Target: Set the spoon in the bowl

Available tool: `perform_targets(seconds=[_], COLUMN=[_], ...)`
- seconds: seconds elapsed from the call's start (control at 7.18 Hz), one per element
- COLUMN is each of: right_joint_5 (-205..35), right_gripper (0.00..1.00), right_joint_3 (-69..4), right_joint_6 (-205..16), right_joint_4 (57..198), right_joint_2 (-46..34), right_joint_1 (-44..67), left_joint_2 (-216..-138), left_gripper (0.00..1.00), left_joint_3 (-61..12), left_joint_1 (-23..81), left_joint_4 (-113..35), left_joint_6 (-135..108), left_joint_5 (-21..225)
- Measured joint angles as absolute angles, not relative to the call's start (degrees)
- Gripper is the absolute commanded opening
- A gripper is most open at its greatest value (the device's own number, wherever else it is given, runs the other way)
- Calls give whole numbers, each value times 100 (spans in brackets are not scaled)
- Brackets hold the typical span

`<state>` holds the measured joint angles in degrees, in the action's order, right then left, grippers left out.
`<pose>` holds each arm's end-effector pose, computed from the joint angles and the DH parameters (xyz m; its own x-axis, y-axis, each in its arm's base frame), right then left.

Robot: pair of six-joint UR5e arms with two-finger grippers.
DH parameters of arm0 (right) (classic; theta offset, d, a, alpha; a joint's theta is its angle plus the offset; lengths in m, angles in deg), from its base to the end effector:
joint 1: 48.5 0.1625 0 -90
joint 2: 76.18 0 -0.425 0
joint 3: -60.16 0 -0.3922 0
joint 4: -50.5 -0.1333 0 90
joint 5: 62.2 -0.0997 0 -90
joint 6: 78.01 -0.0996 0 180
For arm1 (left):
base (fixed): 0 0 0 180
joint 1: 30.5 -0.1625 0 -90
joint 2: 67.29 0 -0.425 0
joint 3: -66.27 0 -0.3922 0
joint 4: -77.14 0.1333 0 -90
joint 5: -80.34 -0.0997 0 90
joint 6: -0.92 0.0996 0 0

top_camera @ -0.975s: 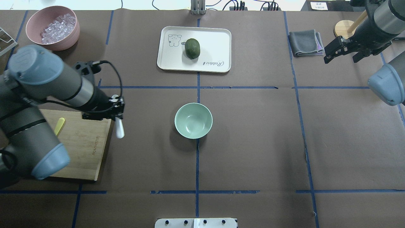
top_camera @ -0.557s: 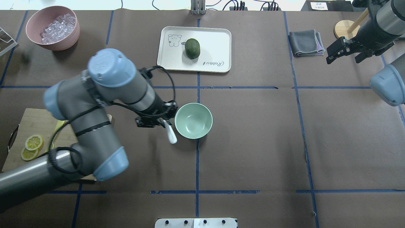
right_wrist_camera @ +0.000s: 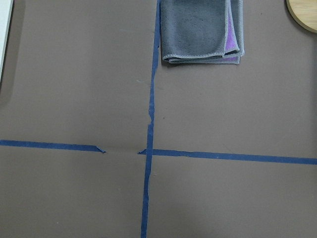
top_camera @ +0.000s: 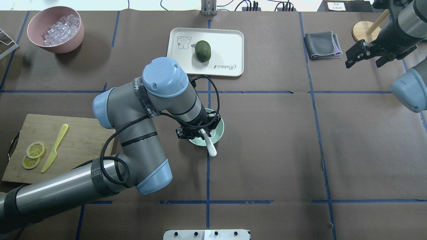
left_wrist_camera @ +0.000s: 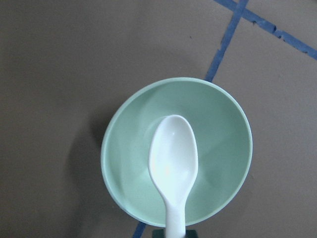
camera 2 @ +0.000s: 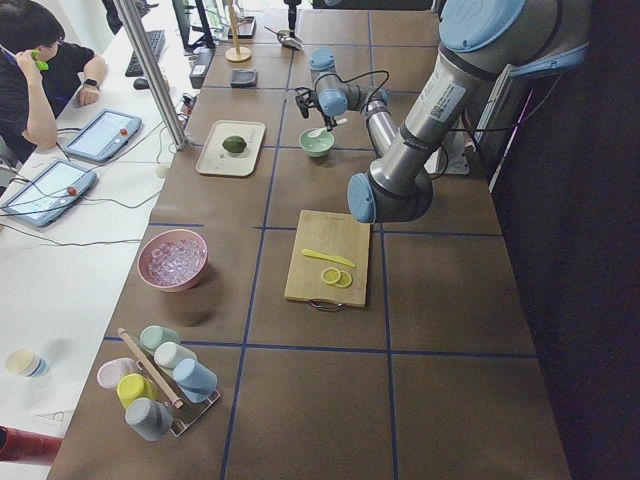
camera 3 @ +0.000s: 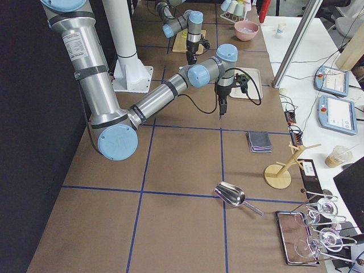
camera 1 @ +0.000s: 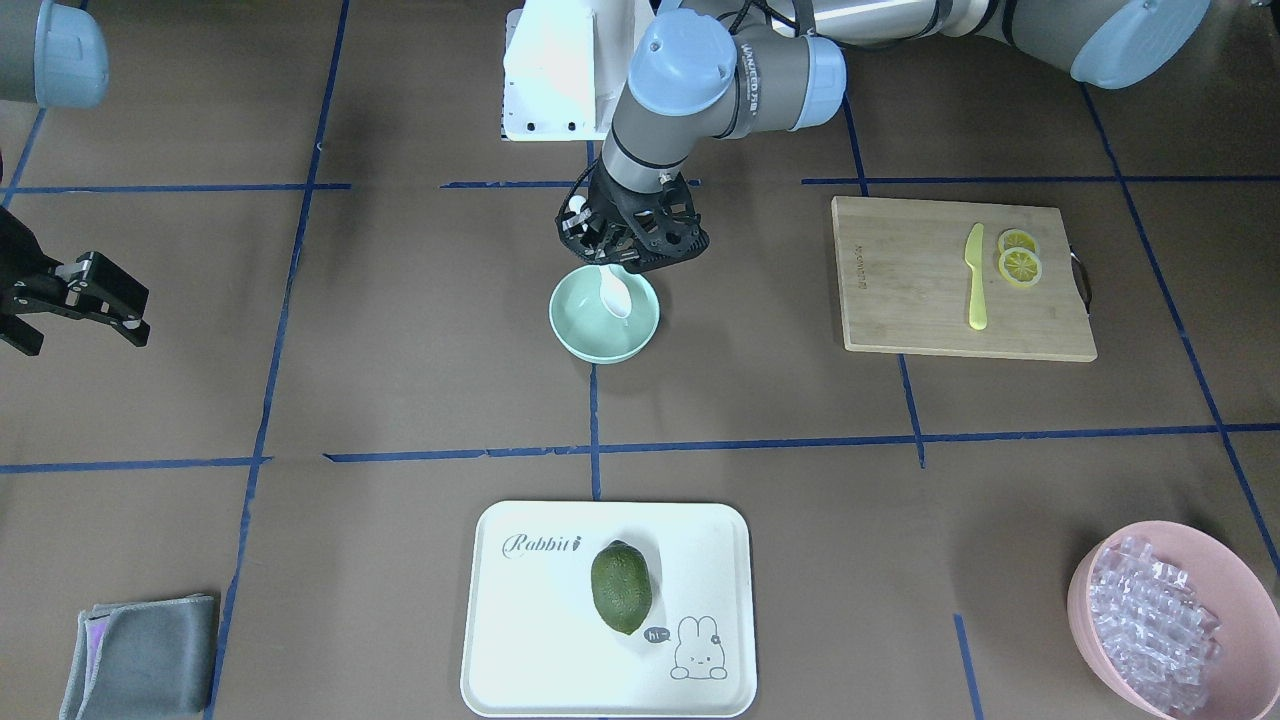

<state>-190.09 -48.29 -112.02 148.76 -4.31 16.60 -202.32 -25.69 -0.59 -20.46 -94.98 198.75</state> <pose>-0.1755 -0.5494 0.3546 0.6990 -0.0479 0.7135 -0.0245 0.9956 0.0908 0.5617 -0.4222 0.1456 0.4891 -0.3856 -0.7824 0.1535 0.9210 -0.3580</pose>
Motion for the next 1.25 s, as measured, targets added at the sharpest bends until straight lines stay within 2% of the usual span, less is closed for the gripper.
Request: perform_targets(seconds=[0.14,0.28,0.42,0.97,1.25], right_joint_5=[-19009,-19008,-19008,-19008,-19019], right_gripper=[100,100,100,100,100], right_joint_3=[-4829,-4829,-4829,-4829,-4816], right_joint_6=[-11202,-11202,-11202,-11200,-10822], right_joint_4=[14877,14876,14876,14877,14882], right_joint_2=[-429,-430,-433,-436,-306], right_joint_1=[1662,1665,1671,1683,1828], left_joint_2=[-20308,-20364,-20388,-20365,-20051], left_gripper=[0,44,99,100,100], left_joint_3=[-2435,-2329,-2273,-2351,-2957], left_joint_1=[-66,-68,-70,-45,212], left_joint_4=[-2054,-2058,-2059,-2011,-1492], left_joint_6=[-9490,-9482,-9466,-9333,-8807], left_joint_5=[19874,19873,19873,19763,19878])
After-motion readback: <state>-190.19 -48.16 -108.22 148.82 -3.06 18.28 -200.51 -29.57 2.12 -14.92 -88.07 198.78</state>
